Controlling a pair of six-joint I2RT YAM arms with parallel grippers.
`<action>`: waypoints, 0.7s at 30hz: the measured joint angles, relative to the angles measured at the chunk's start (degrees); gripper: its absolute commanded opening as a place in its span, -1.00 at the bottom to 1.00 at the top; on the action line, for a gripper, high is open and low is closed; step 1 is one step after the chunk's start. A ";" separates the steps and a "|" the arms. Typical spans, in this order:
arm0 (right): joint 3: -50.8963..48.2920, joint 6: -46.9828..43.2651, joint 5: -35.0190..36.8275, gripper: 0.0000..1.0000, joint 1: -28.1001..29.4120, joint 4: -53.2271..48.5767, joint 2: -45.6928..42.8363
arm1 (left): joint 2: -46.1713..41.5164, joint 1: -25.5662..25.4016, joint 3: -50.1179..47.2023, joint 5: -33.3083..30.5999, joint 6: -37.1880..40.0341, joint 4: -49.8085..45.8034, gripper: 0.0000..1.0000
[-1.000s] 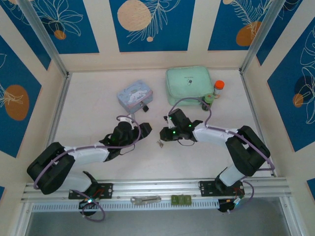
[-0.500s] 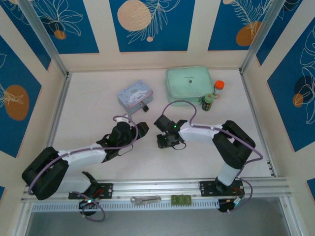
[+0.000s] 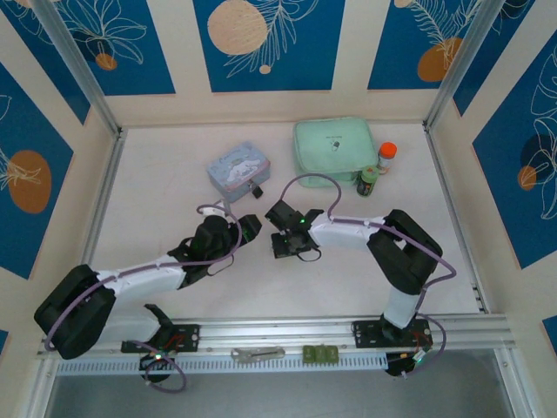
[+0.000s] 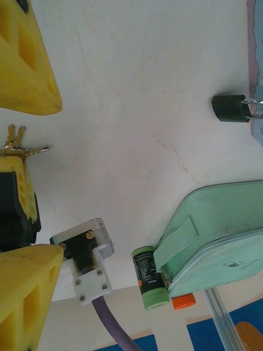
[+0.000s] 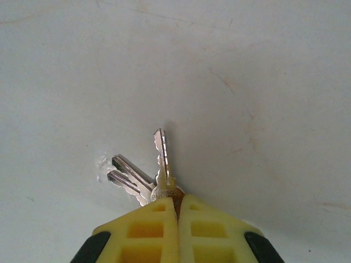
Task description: Unlock a padlock with a key
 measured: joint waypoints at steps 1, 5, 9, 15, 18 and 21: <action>-0.85 -0.26 0.02 -1.00 -0.07 1.05 -0.48 | -0.02 0.00 0.00 0.02 -0.11 0.04 0.26; -5.51 -1.90 -0.39 -1.00 -0.90 6.38 -3.34 | 0.33 -0.02 -0.28 0.09 -1.75 0.61 0.26; -11.34 -3.30 -1.60 -1.00 -3.13 11.74 -7.19 | 2.89 -0.04 -0.35 0.57 -3.76 3.39 0.26; -15.93 -4.72 -2.78 -1.00 -4.94 15.82 -10.32 | 8.74 -0.66 -0.39 2.32 -6.91 9.25 0.20; -16.68 -4.92 -3.34 -1.00 -4.98 16.85 -10.93 | 11.30 -1.62 -0.37 3.26 -8.00 11.43 0.19; -16.72 -4.92 -3.82 -1.00 -5.01 17.68 -11.19 | 13.53 -2.82 -0.37 3.96 -9.09 13.51 0.17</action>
